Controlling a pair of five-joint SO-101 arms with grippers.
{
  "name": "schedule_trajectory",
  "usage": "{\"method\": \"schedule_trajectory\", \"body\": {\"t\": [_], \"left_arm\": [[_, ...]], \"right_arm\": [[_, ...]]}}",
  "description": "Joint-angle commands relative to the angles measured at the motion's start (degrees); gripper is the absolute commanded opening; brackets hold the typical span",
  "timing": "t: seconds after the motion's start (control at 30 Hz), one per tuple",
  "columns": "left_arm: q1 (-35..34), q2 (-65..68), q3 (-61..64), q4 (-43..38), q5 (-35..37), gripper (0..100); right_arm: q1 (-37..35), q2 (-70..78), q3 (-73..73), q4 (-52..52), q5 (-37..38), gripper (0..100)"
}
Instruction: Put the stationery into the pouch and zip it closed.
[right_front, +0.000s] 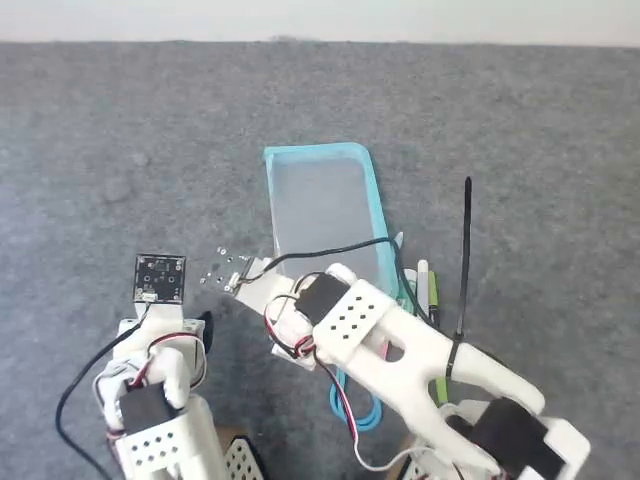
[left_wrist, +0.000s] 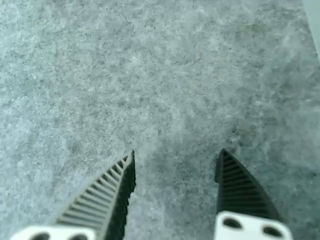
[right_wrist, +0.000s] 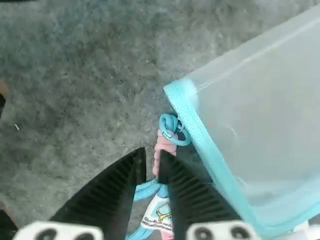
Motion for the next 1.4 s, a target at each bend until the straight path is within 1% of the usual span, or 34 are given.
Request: {"method": "schedule_trajectory", "body": {"t": [0.0, 0.2, 0.4, 0.6, 0.93, 1.1, 1.27, 1.37], "left_arm": [[-0.1, -1.1, -0.5, -0.3, -0.9, 25], [-0.1, -1.1, -0.5, -0.3, -0.9, 25], [-0.1, -1.1, -0.5, -0.3, -0.9, 25], [-0.1, -1.1, -0.5, -0.3, -0.9, 25], [-0.1, -1.1, -0.5, -0.3, -0.9, 25], [-0.1, -1.1, -0.5, -0.3, -0.9, 25], [-0.1, -1.1, -0.5, -0.3, -0.9, 25], [-0.1, -1.1, -0.5, -0.3, -0.9, 25]], "right_arm": [[-0.7, -0.4, 0.5, -1.3, -1.8, 14.1], [-0.5, -0.4, 4.7, -5.2, -1.8, 14.4], [-0.5, -0.3, 5.5, -5.8, -1.8, 14.4], [-0.4, -0.3, 8.3, -8.7, -1.8, 14.4], [-0.4, -0.1, 9.1, -8.9, -1.7, 14.4], [-0.4, 4.5, 9.6, -11.7, -1.7, 14.4], [-0.3, 7.3, 8.0, -11.6, -1.3, 14.4], [0.9, 7.4, 8.0, -11.6, -1.4, 14.0]]}}
